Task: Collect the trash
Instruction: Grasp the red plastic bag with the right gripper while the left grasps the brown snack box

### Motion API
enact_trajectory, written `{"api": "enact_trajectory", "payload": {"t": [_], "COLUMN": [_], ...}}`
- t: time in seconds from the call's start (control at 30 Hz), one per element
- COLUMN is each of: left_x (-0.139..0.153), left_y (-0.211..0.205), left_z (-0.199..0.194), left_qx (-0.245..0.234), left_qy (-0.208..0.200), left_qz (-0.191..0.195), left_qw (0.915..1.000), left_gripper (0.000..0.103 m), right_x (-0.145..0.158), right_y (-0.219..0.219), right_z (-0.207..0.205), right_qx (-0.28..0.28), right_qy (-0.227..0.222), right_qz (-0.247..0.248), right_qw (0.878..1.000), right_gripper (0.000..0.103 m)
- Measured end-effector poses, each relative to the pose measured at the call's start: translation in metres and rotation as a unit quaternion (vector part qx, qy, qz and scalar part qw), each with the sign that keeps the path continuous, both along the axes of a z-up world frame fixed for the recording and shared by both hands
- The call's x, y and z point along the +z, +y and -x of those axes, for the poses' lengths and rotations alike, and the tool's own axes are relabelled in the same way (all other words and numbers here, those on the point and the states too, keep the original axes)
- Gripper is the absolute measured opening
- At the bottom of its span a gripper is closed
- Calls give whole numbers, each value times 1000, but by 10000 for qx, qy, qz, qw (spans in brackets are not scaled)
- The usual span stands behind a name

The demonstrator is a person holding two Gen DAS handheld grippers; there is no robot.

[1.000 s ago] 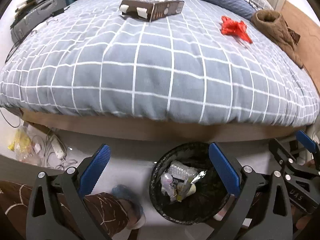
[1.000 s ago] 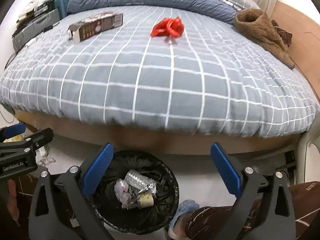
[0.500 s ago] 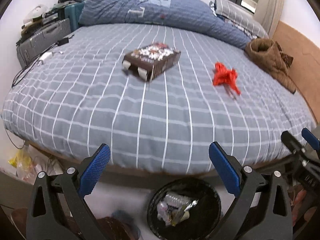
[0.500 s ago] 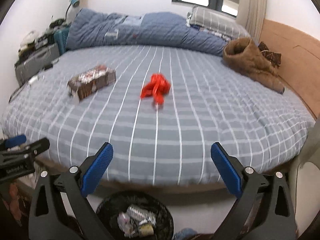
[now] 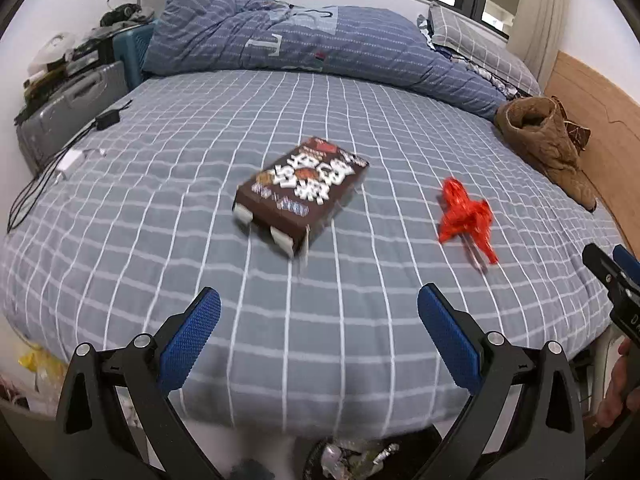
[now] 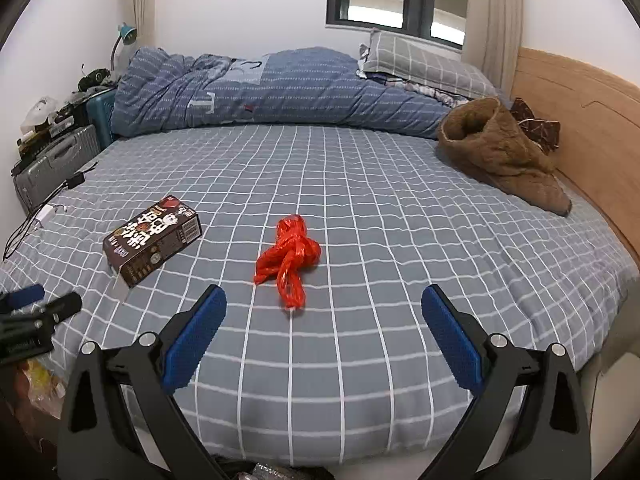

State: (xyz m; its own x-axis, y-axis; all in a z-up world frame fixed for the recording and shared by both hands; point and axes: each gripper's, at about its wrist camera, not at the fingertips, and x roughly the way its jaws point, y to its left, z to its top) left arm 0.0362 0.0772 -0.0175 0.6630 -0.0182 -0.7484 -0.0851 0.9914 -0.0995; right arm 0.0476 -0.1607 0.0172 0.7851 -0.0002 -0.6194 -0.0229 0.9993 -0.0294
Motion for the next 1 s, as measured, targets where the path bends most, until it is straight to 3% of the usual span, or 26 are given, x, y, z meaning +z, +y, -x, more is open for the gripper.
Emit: {"api": "enact_trajectory", "payload": {"t": [0.27, 0.53, 0.7, 1.0], "left_x": [-2, -18, -31, -50], "left_y": [17, 17, 15, 21], "left_z": [-67, -126, -149, -171], "left_qx": [-193, -827, -1047, -1295], "left_qy": [89, 441, 595, 911], "left_qz": [-102, -165, -447, -546], "left_qw": [9997, 9955, 9917, 9859], "left_gripper": [97, 97, 97, 97], "right_x": [-13, -31, -43, -68], "right_y": [13, 27, 29, 34], "right_z": [-53, -109, -138, -167], "right_qx": [184, 316, 343, 411], "right_qy": [214, 418, 604, 909], "right_qz": [97, 218, 220, 324], "right_qw": [9996, 9984, 9973, 9945], "right_gripper": [94, 94, 94, 94]}}
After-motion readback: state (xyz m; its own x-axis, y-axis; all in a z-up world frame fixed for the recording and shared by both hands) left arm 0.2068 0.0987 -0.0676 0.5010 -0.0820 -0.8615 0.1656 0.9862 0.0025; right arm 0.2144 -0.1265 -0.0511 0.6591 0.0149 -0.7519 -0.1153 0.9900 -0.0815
